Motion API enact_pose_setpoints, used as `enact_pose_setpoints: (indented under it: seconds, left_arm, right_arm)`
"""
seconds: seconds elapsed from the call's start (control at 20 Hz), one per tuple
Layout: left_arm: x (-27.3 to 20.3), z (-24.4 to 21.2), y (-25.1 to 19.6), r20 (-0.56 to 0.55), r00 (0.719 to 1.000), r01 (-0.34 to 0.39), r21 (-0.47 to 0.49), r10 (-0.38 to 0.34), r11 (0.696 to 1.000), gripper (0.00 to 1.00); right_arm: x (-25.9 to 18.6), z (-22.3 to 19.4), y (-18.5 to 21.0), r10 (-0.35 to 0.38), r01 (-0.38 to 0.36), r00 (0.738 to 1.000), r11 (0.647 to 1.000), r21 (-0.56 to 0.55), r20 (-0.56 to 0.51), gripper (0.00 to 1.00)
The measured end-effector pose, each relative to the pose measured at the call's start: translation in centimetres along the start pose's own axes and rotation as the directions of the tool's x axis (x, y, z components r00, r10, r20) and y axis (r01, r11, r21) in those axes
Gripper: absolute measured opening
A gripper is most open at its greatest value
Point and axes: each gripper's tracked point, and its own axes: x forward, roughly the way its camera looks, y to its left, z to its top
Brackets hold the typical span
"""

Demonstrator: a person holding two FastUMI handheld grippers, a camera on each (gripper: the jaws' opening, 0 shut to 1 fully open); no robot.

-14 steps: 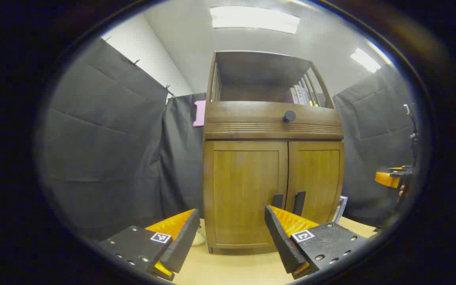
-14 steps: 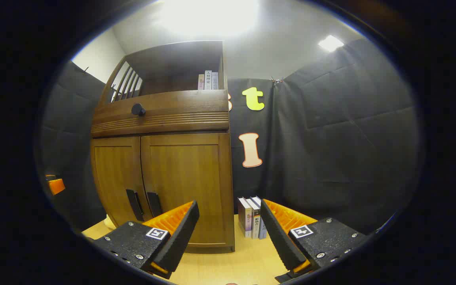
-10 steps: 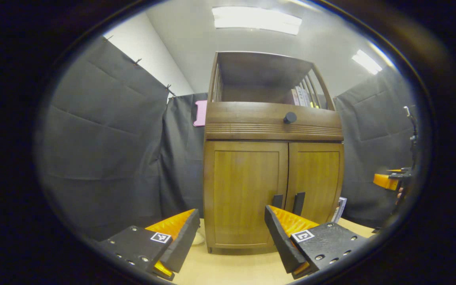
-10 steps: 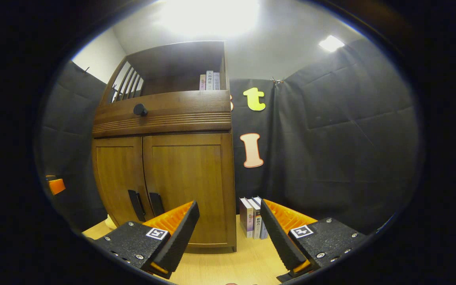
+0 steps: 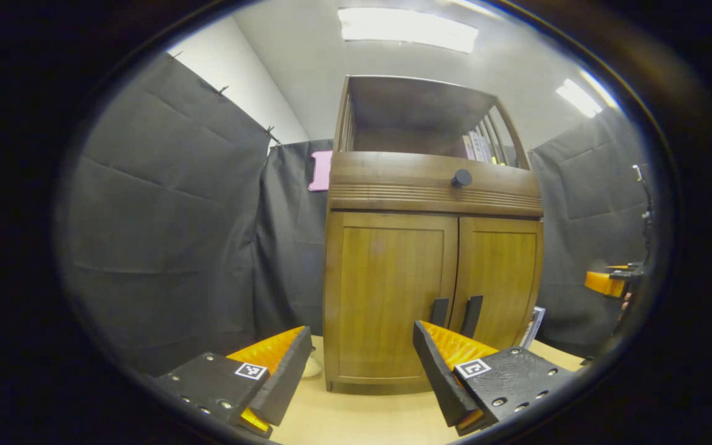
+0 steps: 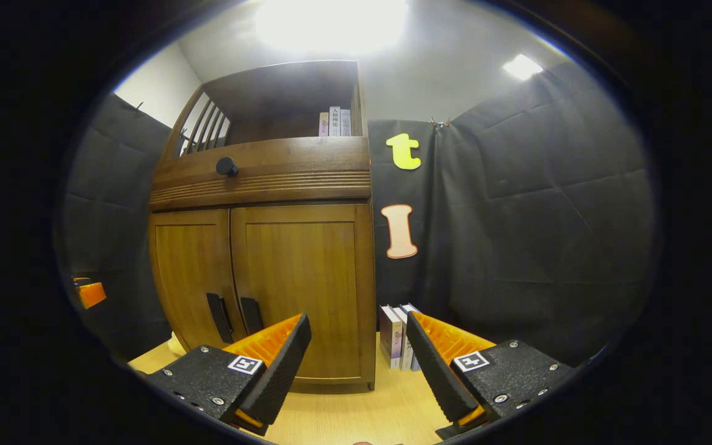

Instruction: Open the right door of the double-door shoe cabinet with the right hand, and open the left door with the left hand.

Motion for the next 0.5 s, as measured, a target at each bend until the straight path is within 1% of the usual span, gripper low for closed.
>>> enact_pose_setpoints:
  seconds: [0.1,0.25,0.5]
  left_arm:
    - [-0.1,-0.4,0.1,-0.008,1.0,-0.002,-0.005,0.002,1.0,0.94]
    - [0.0,-1.0,0.0,-0.017,1.0,0.001,-0.014,-0.001,1.0,0.94]
    - [-0.4,-2.9,0.1,-0.047,0.999,-0.017,0.014,0.017,1.0,0.94]
  right_arm:
    - [0.0,0.2,0.2,-0.002,0.002,1.0,1.0,-0.008,0.008,0.96]
    - [0.3,0.1,1.3,0.022,-0.022,1.0,1.0,-0.011,-0.001,0.96]
    - [1.6,0.3,3.3,0.067,-0.067,0.998,0.998,-0.011,-0.002,0.96]
